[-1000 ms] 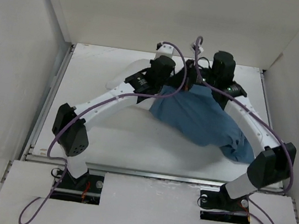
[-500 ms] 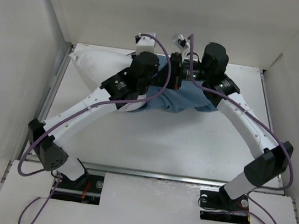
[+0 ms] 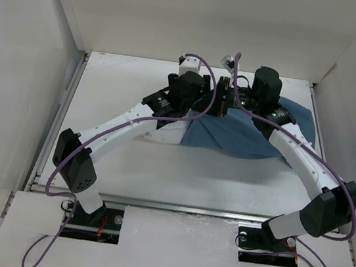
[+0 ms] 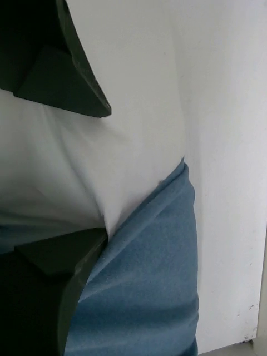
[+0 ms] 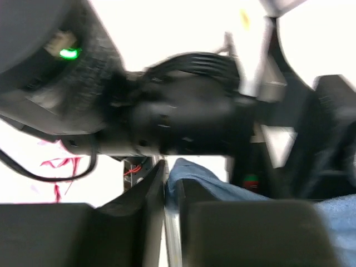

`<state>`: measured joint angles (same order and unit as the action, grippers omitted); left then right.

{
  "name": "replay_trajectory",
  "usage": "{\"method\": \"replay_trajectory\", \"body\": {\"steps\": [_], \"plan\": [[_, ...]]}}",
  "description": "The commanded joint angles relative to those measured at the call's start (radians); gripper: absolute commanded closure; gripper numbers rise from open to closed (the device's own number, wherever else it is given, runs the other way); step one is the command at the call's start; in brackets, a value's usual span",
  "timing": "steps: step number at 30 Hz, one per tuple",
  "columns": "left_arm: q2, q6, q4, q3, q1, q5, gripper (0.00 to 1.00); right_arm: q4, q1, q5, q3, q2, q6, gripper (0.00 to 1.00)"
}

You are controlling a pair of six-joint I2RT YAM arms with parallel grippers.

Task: Put the pillow into the pillowcase

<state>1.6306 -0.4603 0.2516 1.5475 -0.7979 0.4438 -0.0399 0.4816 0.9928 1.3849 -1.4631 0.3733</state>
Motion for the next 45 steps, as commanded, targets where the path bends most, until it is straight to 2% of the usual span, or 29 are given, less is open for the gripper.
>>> {"method": "replay_trajectory", "body": {"steps": [1,3,4,6,7,9,11,13,14,19,22,23,24,27,29,31,34,36,38,41,42,43,45], "plan": [[-0.075,-0.031,-0.095,-0.024,-0.009,-0.048,0.18,0.014,-0.011,-0.002,0.003,0.017,-0.022,0.79],[-0.119,-0.031,-0.066,-0.079,-0.009,-0.021,0.12,-0.04,-0.011,-0.046,-0.007,0.017,-0.065,0.68],[-0.168,-0.031,-0.054,-0.099,-0.009,-0.01,0.06,-0.061,-0.011,-0.046,-0.029,0.017,-0.08,0.63],[-0.221,-0.046,-0.005,-0.161,-0.009,0.029,0.05,-0.107,-0.011,-0.055,-0.056,0.036,-0.114,0.56],[-0.274,-0.066,0.024,-0.205,-0.009,0.038,0.0,-0.132,-0.011,-0.056,-0.093,0.062,-0.147,0.53],[-0.322,-0.084,0.06,-0.24,0.0,0.073,0.0,-0.161,-0.011,-0.056,-0.136,0.09,-0.18,0.47],[-0.377,-0.115,0.119,-0.265,0.012,0.098,0.0,-0.161,-0.011,-0.026,-0.201,0.139,-0.191,0.35],[-0.403,-0.147,0.155,-0.286,0.012,0.125,0.0,-0.182,0.015,-0.005,-0.233,0.17,-0.233,0.28],[-0.414,-0.147,0.166,-0.287,0.012,0.125,0.0,-0.198,0.025,-0.028,-0.244,0.184,-0.25,0.24],[-0.423,-0.189,0.247,-0.287,0.077,0.208,0.0,-0.339,0.034,-0.238,-0.233,0.253,-0.29,0.19],[-0.371,-0.163,0.195,-0.277,0.139,0.136,0.0,-0.393,0.034,-0.498,-0.202,0.293,-0.231,0.19],[-0.356,-0.152,0.171,-0.286,0.156,0.06,0.0,-0.406,0.034,-0.599,-0.192,0.293,-0.141,0.17],[-0.339,-0.152,0.147,-0.287,0.172,0.017,0.0,-0.42,0.034,-0.802,-0.192,0.302,-0.096,0.15],[-0.263,-0.106,0.077,-0.297,0.207,-0.131,0.0,-0.485,-0.013,-1.071,-0.202,0.287,0.034,0.08],[-0.203,-0.083,0.055,-0.297,0.221,-0.18,0.0,-0.524,-0.055,-1.129,-0.213,0.239,0.087,0.08],[-0.164,-0.071,0.046,-0.297,0.232,-0.226,0.0,-0.538,-0.116,-1.129,-0.227,0.202,0.118,0.08],[-0.095,-0.061,0.019,-0.297,0.232,-0.332,0.02,-0.5,-0.144,-1.103,-0.239,0.103,0.118,0.08],[-0.06,-0.061,-0.02,-0.31,0.232,-0.39,0.1,-0.467,-0.144,-1.062,-0.225,0.011,0.086,0.08],[-0.038,-0.051,-0.031,-0.323,0.232,-0.456,0.3,-0.391,-0.144,-0.961,-0.199,-0.058,0.02,0.09],[-0.017,-0.051,-0.003,-0.323,0.232,-0.456,0.67,-0.305,-0.144,-0.776,-0.1,-0.209,-0.034,0.13],[-0.017,-0.051,0.006,-0.314,0.232,-0.447,0.88,-0.296,-0.127,-0.729,-0.016,-0.247,-0.056,0.15],[-0.026,-0.04,0.017,-0.314,0.232,-0.447,0.97,-0.296,-0.114,-0.694,0.032,-0.322,-0.068,0.15],[-0.055,-0.029,0.008,-0.343,0.223,-0.462,1.0,-0.296,-0.057,-0.666,0.139,-0.39,-0.095,0.15]]}}
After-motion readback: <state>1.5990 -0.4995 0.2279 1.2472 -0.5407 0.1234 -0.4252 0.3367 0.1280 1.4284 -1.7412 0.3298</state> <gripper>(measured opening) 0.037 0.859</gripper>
